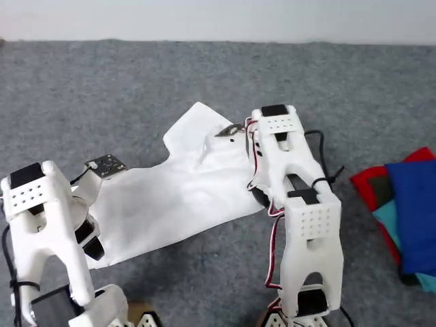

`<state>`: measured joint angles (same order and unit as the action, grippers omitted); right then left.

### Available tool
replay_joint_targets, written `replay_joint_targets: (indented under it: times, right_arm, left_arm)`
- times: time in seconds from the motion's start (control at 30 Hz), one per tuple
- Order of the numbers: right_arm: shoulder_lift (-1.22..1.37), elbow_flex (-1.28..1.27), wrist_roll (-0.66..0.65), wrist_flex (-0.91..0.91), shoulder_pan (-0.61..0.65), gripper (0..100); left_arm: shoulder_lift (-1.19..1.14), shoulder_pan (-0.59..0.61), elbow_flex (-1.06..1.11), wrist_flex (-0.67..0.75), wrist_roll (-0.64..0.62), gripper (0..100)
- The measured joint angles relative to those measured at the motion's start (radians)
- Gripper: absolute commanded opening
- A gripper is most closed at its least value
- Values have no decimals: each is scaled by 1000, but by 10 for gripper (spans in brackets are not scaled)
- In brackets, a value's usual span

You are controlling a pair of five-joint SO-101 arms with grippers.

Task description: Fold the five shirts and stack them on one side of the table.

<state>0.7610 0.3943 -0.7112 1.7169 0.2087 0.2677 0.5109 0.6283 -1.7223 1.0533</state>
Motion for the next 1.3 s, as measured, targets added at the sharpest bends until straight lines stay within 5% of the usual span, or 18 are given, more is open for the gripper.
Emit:
replay_joint_targets:
  times: [0.17, 0.8, 1.3]
  right_arm:
    - [28, 91, 0, -18, 2, 11]
    - [-14, 55, 0, 37, -72, 17]
    - [-397, -615, -83, -74, -107, 17]
  left_arm:
    - [0, 0, 2, 0, 0, 126]
    - [0, 0, 43, 0, 0, 126]
    - [2, 0, 91, 0, 0, 126]
